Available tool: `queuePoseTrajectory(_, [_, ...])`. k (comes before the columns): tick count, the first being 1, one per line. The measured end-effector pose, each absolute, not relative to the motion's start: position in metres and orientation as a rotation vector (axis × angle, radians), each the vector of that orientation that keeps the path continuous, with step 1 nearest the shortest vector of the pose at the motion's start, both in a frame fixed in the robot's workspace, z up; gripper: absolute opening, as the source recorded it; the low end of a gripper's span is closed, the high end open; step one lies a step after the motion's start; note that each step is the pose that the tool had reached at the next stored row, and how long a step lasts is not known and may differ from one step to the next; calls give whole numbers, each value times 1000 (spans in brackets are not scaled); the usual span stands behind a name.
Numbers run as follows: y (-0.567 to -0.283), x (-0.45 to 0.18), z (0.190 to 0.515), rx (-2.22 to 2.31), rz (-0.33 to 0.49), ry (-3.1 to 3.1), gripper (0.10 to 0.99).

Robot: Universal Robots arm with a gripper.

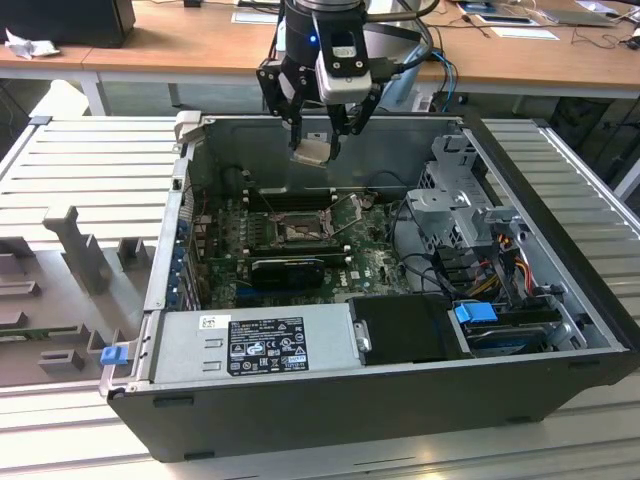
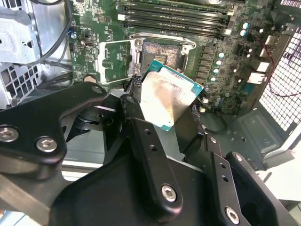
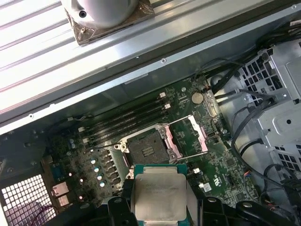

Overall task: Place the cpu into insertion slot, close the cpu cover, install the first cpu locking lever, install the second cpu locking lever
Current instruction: 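Place the cpu into insertion slot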

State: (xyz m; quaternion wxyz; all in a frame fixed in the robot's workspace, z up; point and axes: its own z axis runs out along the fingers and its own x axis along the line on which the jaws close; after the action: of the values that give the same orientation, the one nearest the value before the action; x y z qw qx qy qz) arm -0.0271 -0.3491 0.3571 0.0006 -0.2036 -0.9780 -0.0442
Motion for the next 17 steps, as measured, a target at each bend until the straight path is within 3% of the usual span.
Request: queuePoseTrajectory(17, [-349, -27, 354, -749, -139, -3050, 529])
